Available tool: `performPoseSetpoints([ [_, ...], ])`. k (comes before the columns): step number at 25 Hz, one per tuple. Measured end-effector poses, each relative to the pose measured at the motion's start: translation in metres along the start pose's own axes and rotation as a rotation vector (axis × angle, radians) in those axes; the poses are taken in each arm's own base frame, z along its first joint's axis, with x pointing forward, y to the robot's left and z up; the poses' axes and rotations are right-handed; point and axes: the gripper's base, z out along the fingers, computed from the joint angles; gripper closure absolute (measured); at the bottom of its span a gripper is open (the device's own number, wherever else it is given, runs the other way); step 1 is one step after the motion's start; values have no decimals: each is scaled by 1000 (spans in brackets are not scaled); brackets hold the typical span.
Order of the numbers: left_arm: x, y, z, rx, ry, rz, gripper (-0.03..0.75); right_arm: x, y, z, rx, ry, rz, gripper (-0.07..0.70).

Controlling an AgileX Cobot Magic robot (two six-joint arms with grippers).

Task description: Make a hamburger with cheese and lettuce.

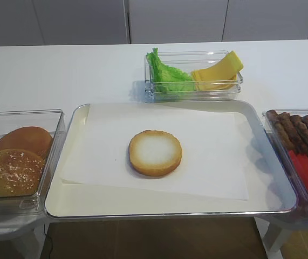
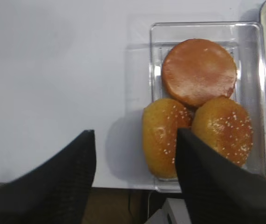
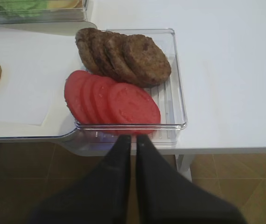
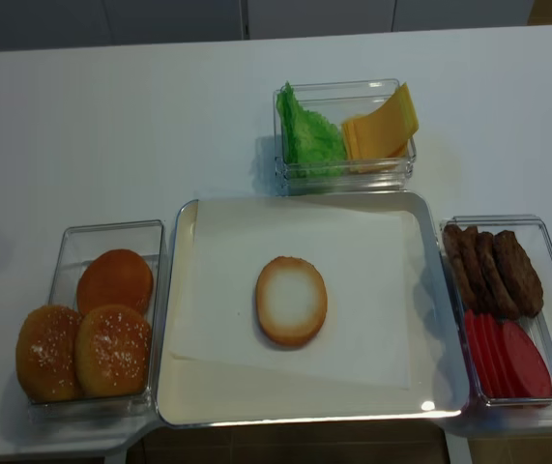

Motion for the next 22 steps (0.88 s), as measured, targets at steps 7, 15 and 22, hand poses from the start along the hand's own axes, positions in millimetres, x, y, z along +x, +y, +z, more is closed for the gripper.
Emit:
performPoseSetpoints([
  [7,69,9,-41,-24,-143,-36,314,0,0,0,0,0,0,605],
  [15,143,15,-69,-15,-362,-46,317,0,0,0,0,0,0,605],
  [22,188,16,-74,6,-504,-28,318,0,0,0,0,0,0,605],
])
